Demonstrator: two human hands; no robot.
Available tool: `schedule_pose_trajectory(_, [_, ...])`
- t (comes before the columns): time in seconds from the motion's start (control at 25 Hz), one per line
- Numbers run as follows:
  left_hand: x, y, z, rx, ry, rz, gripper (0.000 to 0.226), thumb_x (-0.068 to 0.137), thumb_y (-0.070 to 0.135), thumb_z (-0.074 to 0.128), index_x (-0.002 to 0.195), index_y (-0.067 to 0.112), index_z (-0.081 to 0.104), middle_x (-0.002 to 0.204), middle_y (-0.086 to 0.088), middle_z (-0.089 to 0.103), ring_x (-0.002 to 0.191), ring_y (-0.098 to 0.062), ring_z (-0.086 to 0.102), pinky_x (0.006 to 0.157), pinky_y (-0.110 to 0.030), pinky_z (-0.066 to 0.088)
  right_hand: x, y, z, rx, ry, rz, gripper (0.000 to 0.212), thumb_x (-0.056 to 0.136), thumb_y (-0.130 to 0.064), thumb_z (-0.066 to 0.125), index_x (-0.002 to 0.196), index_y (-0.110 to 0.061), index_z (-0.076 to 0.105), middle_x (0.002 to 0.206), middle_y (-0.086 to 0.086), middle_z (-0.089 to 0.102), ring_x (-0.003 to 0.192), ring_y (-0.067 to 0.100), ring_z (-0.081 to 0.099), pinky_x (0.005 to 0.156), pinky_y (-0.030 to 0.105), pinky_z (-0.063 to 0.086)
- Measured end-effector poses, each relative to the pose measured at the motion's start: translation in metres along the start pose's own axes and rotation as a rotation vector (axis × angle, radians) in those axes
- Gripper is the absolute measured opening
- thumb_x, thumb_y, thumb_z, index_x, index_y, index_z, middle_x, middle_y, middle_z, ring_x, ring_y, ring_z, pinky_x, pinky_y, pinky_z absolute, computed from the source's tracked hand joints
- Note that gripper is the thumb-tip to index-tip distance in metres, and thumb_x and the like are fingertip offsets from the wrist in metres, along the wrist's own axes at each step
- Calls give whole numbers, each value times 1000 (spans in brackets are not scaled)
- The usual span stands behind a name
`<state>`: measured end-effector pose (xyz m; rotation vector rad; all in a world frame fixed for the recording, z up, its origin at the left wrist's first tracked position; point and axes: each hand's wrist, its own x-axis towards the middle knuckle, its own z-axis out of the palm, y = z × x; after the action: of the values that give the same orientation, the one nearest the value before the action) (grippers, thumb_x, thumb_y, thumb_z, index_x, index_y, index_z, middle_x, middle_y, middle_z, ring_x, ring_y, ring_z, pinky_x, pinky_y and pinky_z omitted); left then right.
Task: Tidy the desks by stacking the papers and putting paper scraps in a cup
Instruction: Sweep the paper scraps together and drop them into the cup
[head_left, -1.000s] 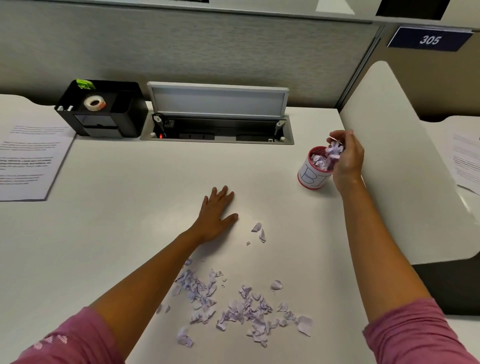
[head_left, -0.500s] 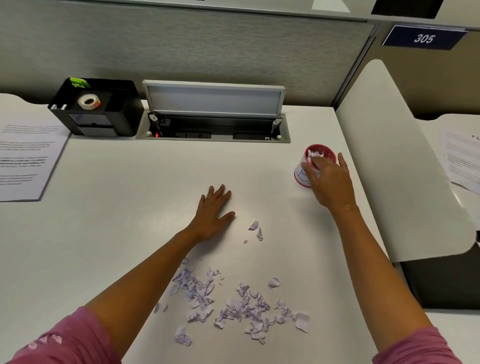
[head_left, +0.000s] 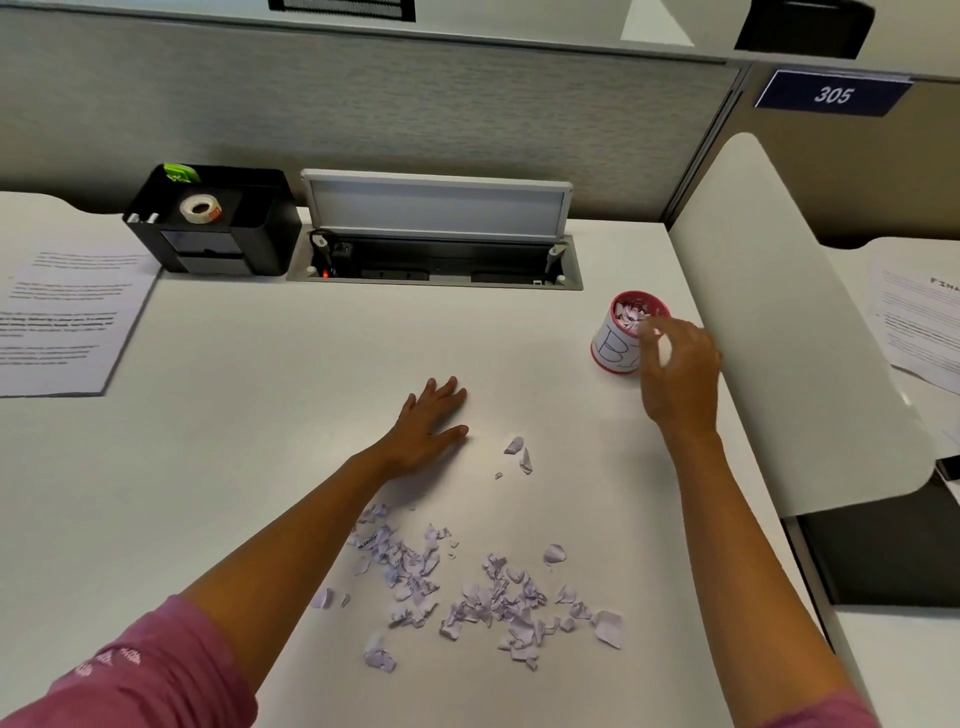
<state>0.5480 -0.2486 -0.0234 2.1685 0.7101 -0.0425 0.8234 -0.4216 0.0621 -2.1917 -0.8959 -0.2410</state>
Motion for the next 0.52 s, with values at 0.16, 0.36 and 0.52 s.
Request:
schedule_pose_trajectory(0.16, [-21,-5,2,74,-23,24,61,103,37,43,156,25,16,164,6,2,150,-15,-9,120,-36,-9,-64,2,-2,122,-73,147,31,102,-28,49,119,-7,66,122,11,67,115,26,58,100,29,41])
schedule_pose_trajectory(0.36, [-46,-6,12,191,-36,13,64,103,40,41,156,23,12,164,3,0,151,-19,-8,120,-41,-6,-149,-13,18,194,-290,6,19,98,-16,56,114,-14,67,116,4,67,111,23,61,99,37,47])
schedule_pose_trajectory(0.52, [-64,-9,13,226,-75,47,54,106,34,31,156,22,14,164,2,3,151,-19,-5,120,-40,-4,-220,-59,31,170,-504,-105,27,102,-28,50,122,-17,64,125,-1,64,119,15,56,107,34,40])
